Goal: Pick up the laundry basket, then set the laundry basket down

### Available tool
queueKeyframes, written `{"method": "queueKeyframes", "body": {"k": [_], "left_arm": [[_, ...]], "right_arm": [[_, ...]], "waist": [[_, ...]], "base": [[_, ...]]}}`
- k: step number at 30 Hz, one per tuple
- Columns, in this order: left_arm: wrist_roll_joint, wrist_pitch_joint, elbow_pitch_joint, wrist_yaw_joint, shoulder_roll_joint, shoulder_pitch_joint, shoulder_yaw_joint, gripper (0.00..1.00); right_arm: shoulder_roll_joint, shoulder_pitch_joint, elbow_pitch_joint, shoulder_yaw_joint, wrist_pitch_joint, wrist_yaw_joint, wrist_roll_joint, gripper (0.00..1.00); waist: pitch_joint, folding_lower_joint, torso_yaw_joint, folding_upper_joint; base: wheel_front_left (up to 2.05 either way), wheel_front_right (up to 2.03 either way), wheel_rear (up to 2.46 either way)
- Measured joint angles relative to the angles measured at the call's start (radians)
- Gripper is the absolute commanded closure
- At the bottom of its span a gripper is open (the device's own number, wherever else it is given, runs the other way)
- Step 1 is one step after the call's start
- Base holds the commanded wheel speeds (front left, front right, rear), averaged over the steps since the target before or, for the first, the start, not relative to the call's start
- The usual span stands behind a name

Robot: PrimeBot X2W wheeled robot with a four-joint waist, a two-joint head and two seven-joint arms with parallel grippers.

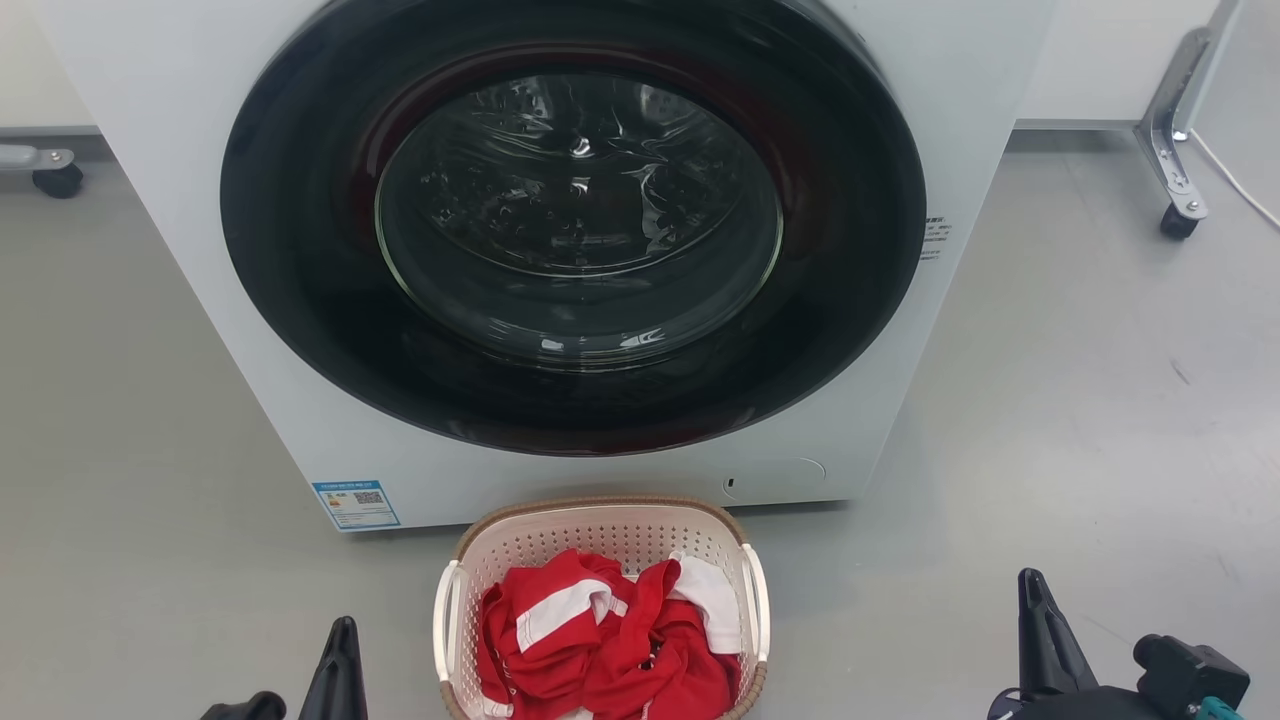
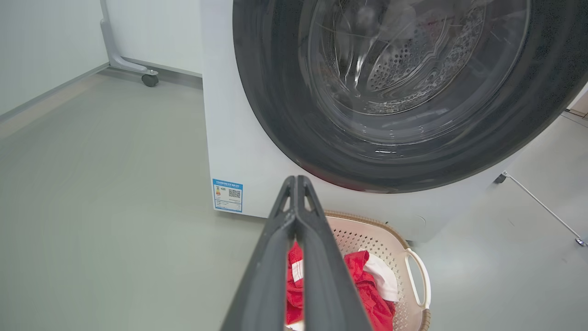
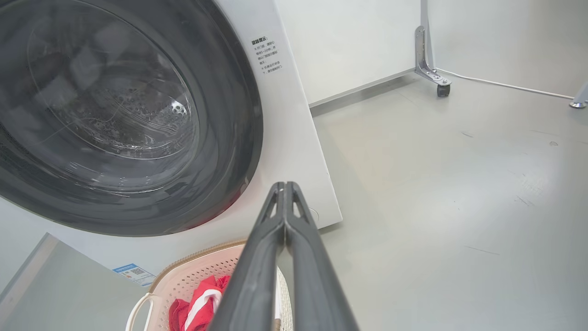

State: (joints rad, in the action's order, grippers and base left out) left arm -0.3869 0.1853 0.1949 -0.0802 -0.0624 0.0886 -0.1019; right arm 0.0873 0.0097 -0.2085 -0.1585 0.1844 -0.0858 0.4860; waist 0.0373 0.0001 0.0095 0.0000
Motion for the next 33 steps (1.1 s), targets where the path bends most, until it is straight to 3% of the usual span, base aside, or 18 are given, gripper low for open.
{"method": "queueKeyframes", "body": {"k": [33], "left_arm": [[-0.485, -0.125, 0.041, 0.079, 0.005, -0.066, 0.077, 1.00]], "right_arm": [[-0.017, -0.042, -0.035, 0.119, -0.123, 0.080, 0.442, 1.00]], "waist": [[-0.014, 0.0001, -0.004, 0.0000]], "base": [[0.00, 0.00, 0.00]]}}
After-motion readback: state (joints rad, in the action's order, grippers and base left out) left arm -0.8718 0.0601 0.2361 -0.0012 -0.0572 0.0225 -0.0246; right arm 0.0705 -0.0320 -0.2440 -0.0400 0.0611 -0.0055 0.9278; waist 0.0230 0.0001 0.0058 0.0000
